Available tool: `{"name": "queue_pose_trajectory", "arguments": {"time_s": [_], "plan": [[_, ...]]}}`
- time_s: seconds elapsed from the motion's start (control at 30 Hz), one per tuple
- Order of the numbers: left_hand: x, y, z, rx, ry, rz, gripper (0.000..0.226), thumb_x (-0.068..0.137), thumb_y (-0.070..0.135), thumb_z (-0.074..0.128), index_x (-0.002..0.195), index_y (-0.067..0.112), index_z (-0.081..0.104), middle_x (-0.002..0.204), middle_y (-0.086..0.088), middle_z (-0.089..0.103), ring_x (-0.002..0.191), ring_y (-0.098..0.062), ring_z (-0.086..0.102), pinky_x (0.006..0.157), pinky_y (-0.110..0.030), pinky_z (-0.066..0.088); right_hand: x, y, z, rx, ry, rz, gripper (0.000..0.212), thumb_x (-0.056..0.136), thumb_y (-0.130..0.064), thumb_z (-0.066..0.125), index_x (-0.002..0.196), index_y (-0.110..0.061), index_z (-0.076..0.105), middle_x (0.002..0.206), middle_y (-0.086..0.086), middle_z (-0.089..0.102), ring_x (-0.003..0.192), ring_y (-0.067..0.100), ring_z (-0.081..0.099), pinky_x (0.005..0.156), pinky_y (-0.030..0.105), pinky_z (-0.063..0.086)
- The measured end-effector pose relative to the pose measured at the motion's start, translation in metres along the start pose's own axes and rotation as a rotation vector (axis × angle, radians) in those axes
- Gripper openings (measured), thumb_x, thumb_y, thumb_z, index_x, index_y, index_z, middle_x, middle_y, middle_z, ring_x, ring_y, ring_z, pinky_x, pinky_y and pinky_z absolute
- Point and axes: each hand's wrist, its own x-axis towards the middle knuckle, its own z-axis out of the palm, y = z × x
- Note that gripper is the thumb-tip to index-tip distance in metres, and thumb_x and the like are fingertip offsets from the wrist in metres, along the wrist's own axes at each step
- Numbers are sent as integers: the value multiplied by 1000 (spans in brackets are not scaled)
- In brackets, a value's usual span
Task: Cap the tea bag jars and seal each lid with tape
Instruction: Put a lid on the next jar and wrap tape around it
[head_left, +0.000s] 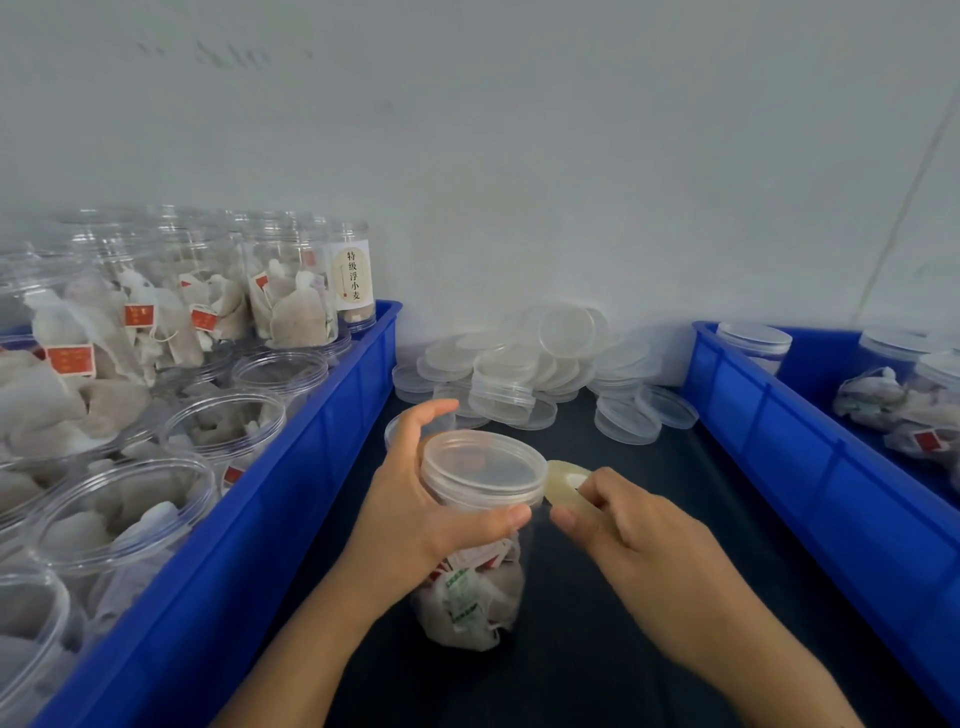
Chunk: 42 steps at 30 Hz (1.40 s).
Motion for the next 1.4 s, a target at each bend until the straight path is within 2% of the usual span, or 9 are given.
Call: {"name": "queue_pose_trajectory", "arguments": {"time_s": [0.13,0.33,0.6,0.73,0.87,0.97,1.1,1.27,1.4], "plan": [[0,-1,3,-62,-66,-4,93,42,50,87,125,41,45,113,5,67,105,-10,65,90,-37,55,3,7,-8,-54,-35,5,35,88,-64,33,95,-32,44,79,-6,54,73,8,52,64,21,42],[4,-2,1,-88,-160,-12,88,44,48,87,123,43,47,114,1,67,105,-13,66,88,-36,55,4,10,-7,-1,-43,4,62,63,-78,17,89,-29,45,76,-5,53,69,7,48,59,20,37],[6,-1,-3,-155,-262,12,86,50,37,87,126,32,47,113,2,69,107,-15,66,83,-25,54,7,13,-5,96,-72,23,51,72,-75,33,90,-29,46,78,-4,54,67,8,48,60,23,39],[8,1,-8,-142,-323,12,84,53,36,85,128,25,50,117,7,68,111,-12,64,88,-23,52,8,10,2,73,-19,22,59,66,-78,28,88,-26,45,77,-4,53,65,8,47,58,21,37],[8,13,-16,61,-336,-16,88,50,51,83,129,31,51,120,19,62,113,-2,60,96,-31,51,5,7,5,78,-5,45,61,67,-78,25,90,-26,46,75,-2,57,63,11,50,60,27,43],[3,35,-18,461,-336,5,100,49,72,68,140,40,40,124,37,43,115,7,48,100,-27,45,4,5,6,88,-18,57,58,69,-79,27,90,-29,48,75,-2,58,65,11,53,61,27,45],[2,55,2,958,-320,91,91,62,82,50,137,33,33,134,20,38,115,-3,41,89,-26,42,3,5,7,146,-23,68,43,81,-70,40,89,-29,49,74,-3,59,60,6,50,56,23,40],[12,56,9,962,-276,118,87,61,89,46,131,36,46,129,21,49,111,-1,47,76,-23,33,3,8,-3,273,-101,62,38,90,-58,42,96,-22,52,80,-2,57,67,9,47,68,37,45],[15,53,6,964,-254,159,78,65,87,50,126,38,51,124,21,54,106,0,50,67,-12,29,0,8,-9,192,-135,22,25,97,-47,39,100,-24,49,83,-4,55,71,9,49,70,33,45]]}}
